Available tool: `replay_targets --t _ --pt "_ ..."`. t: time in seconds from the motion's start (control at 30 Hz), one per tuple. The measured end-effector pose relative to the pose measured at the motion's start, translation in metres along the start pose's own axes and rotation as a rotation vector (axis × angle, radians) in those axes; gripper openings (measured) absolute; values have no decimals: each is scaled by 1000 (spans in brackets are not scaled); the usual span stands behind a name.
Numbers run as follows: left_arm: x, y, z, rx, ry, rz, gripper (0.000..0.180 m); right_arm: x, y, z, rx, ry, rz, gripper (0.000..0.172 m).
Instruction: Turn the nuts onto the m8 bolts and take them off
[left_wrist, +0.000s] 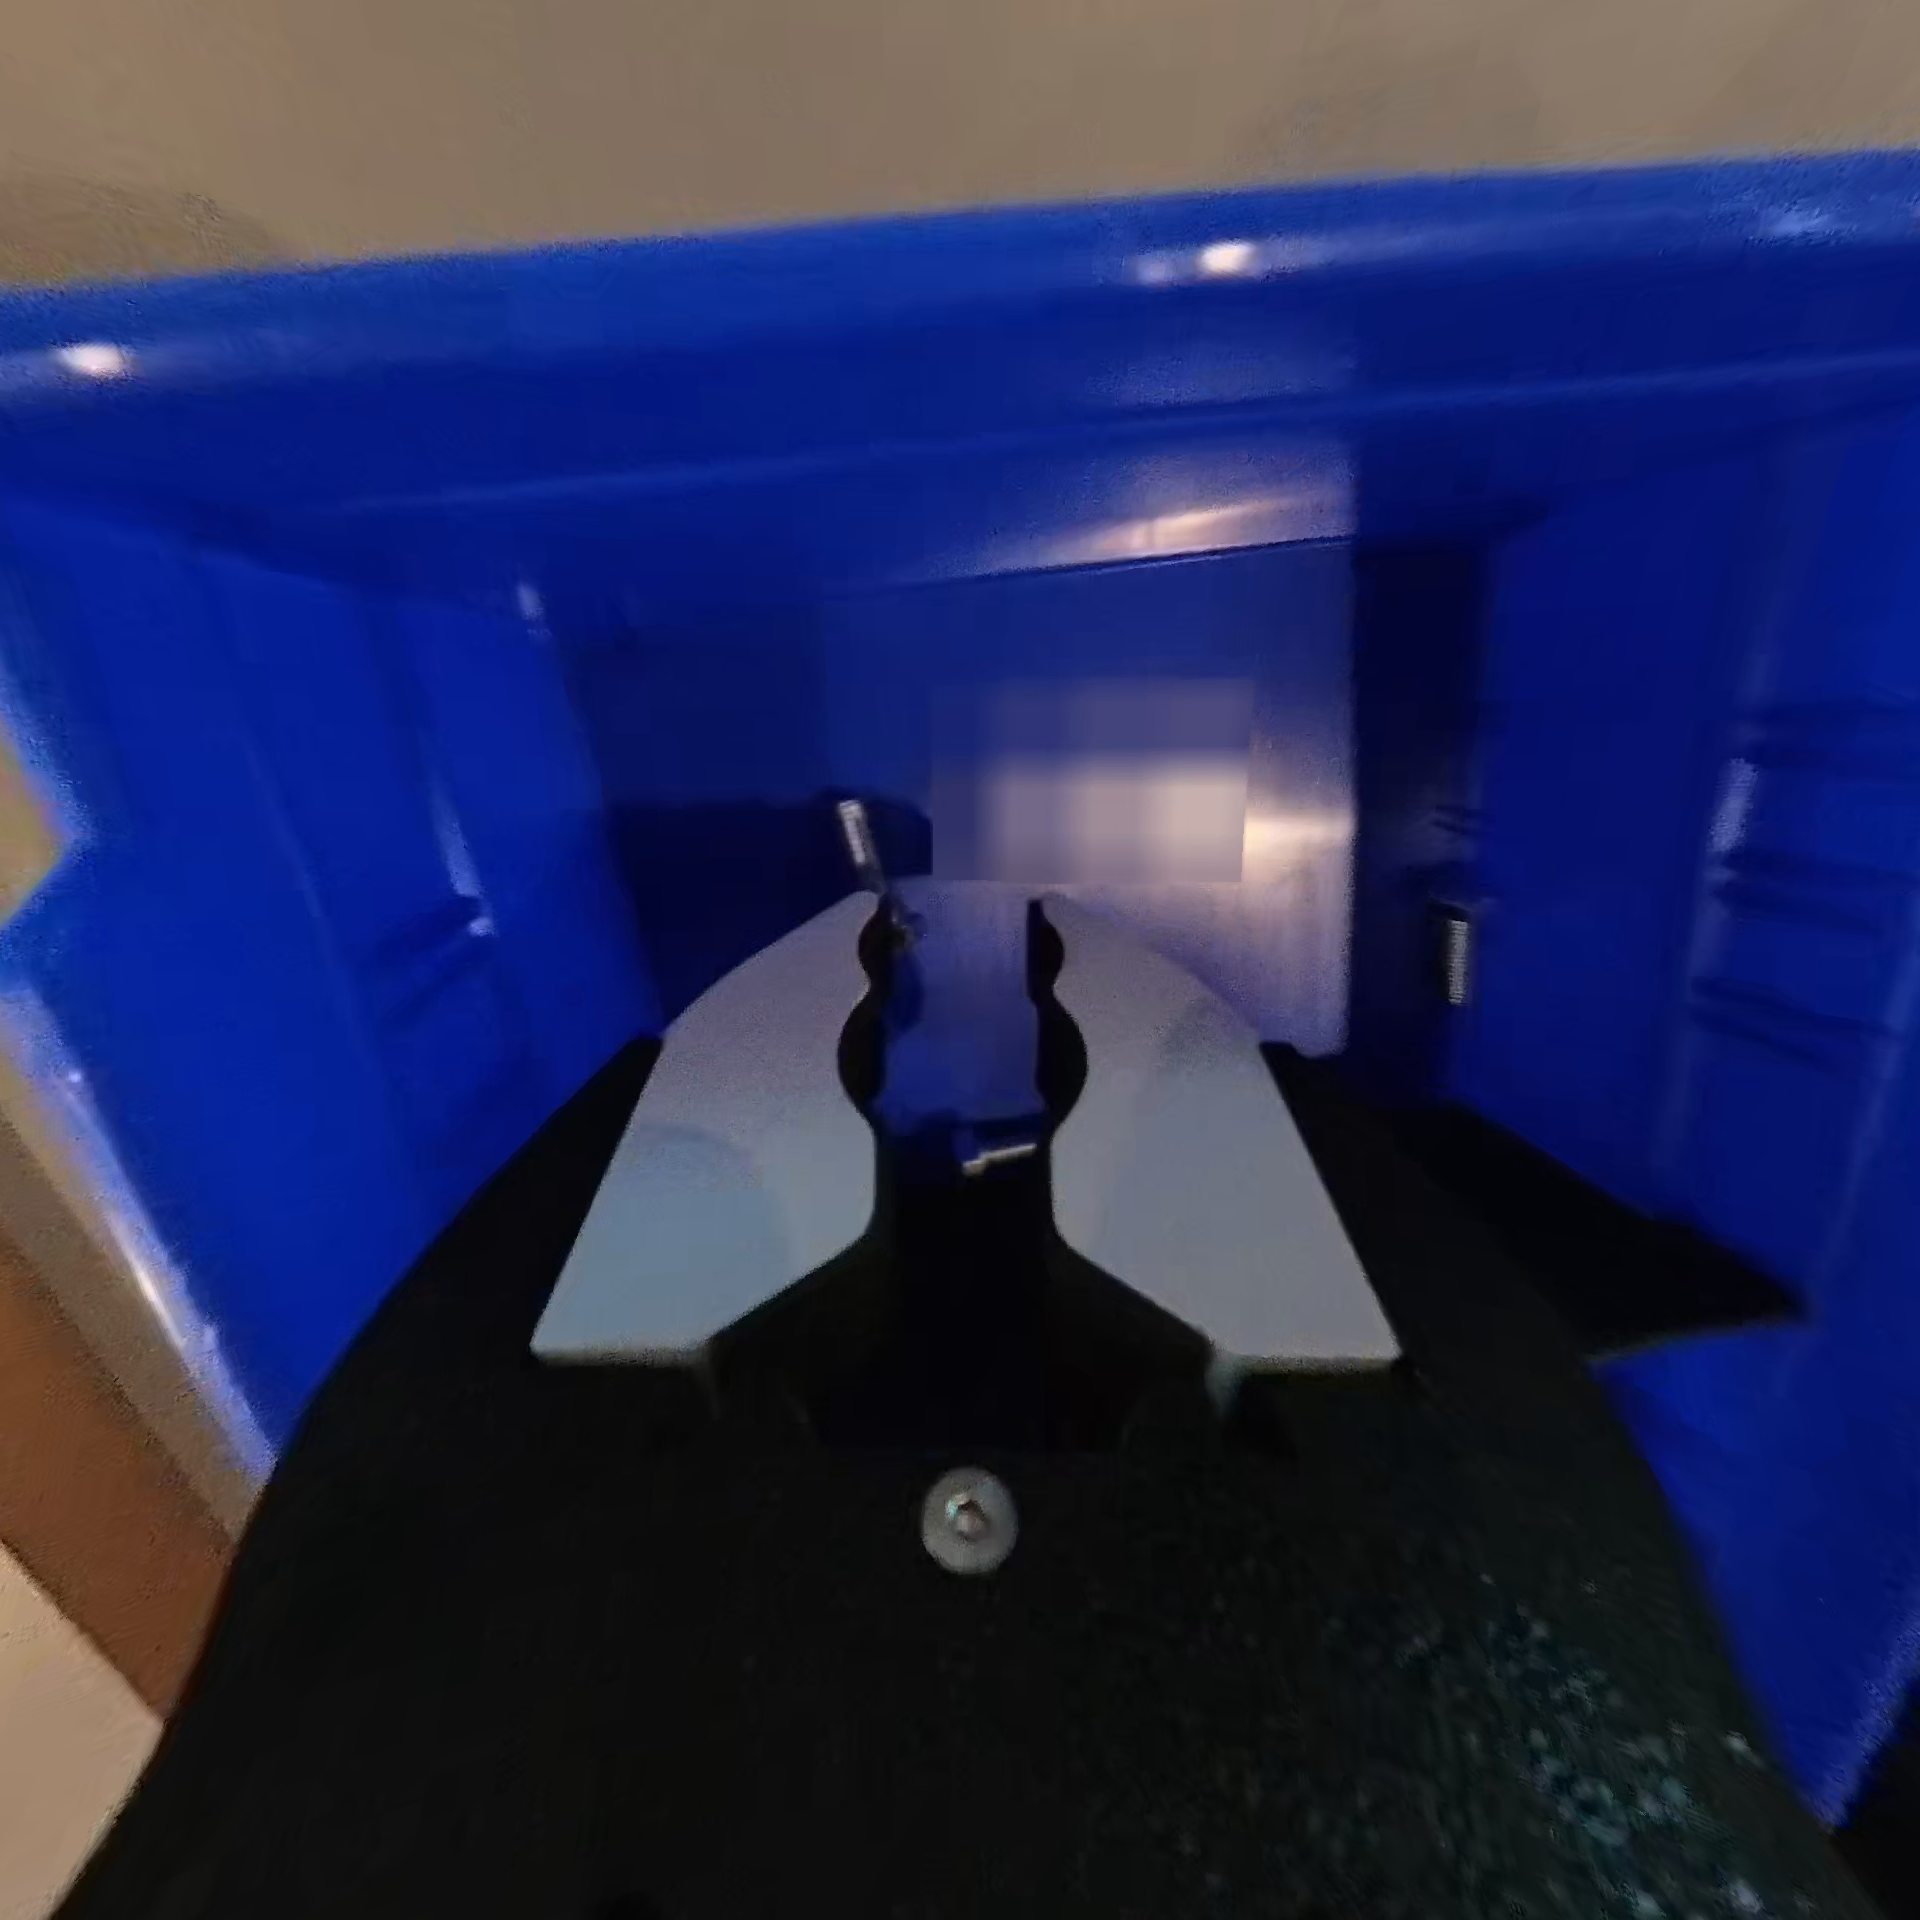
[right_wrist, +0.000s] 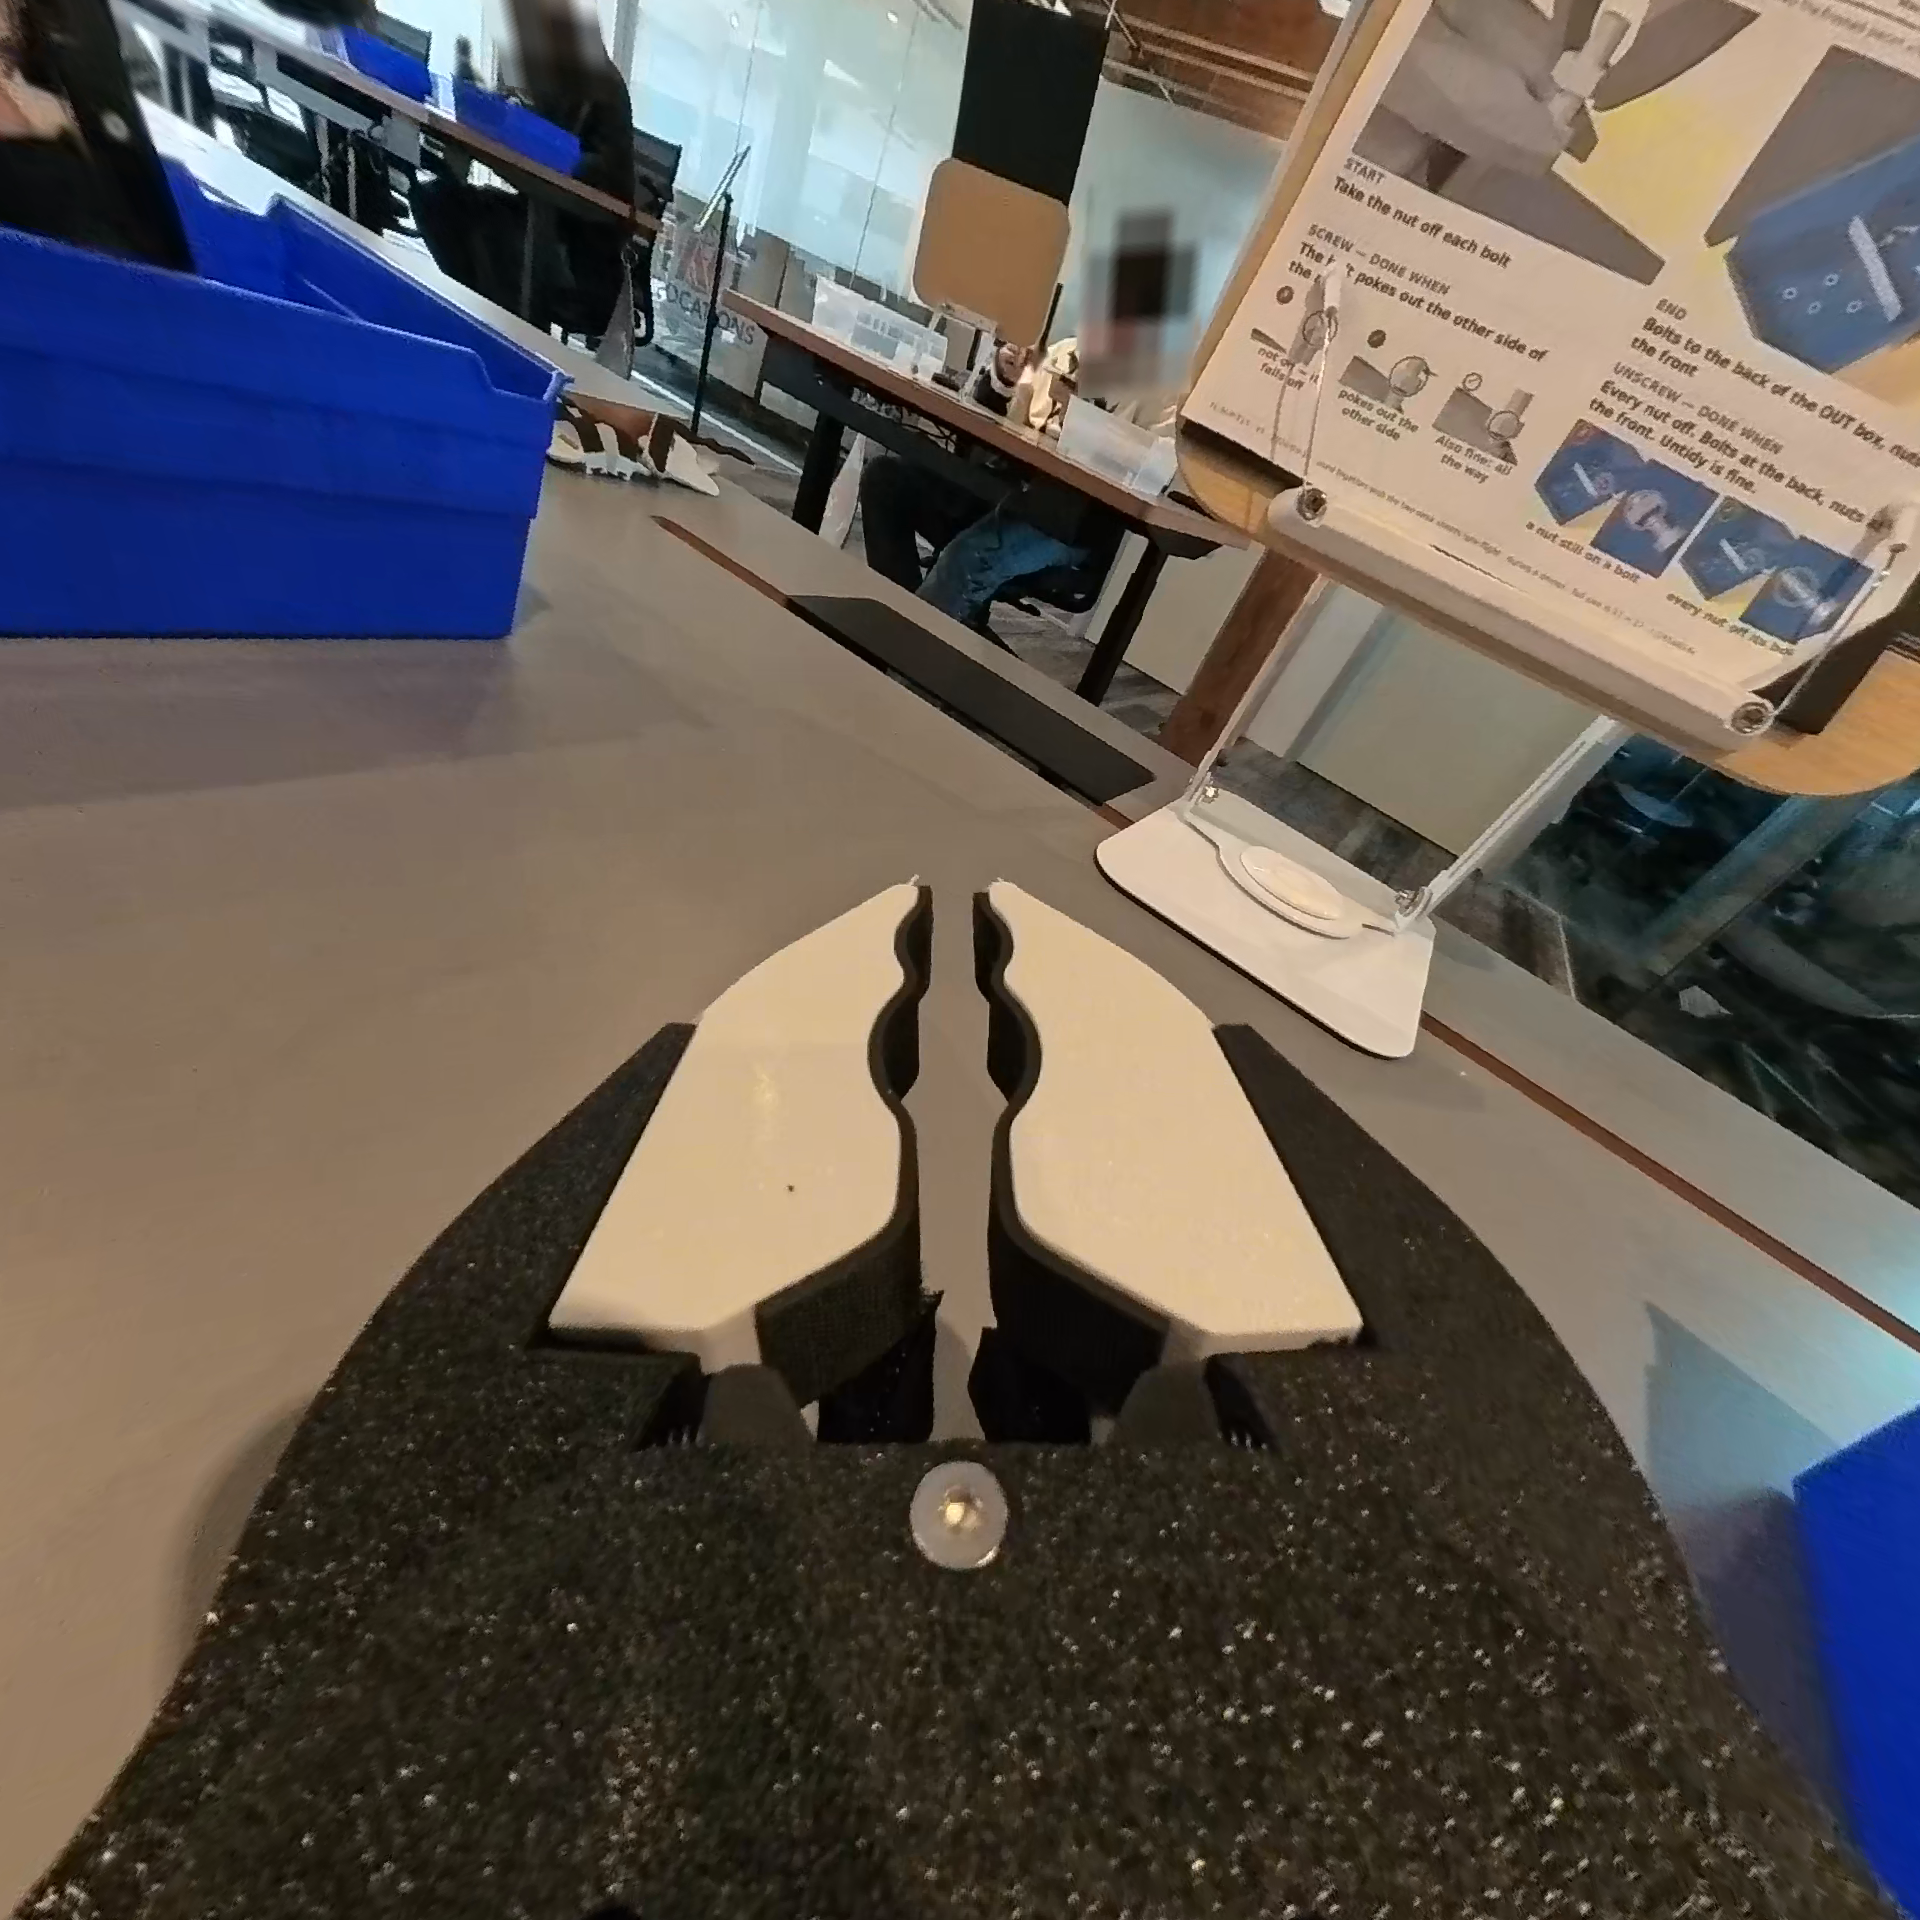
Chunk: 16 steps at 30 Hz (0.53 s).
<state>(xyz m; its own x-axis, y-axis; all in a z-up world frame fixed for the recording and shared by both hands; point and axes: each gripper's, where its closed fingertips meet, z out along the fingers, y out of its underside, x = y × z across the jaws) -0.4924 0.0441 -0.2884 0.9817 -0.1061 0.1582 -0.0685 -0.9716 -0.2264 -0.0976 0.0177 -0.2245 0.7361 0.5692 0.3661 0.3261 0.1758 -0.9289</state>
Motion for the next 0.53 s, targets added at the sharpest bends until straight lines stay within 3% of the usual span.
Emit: replay_targets --t 0.03,0.37,0.53 --pt "-5 2 3 -20 -20 -6 24 0 0 0 -2 1 3 7" --pt "-11 10 16 -87 -68 70 14 -1 1 1 -12 -8 -8 7" --pt "21 -7 -25 144 -170 220 14 -1 1 1 -10 -7 -8 7"
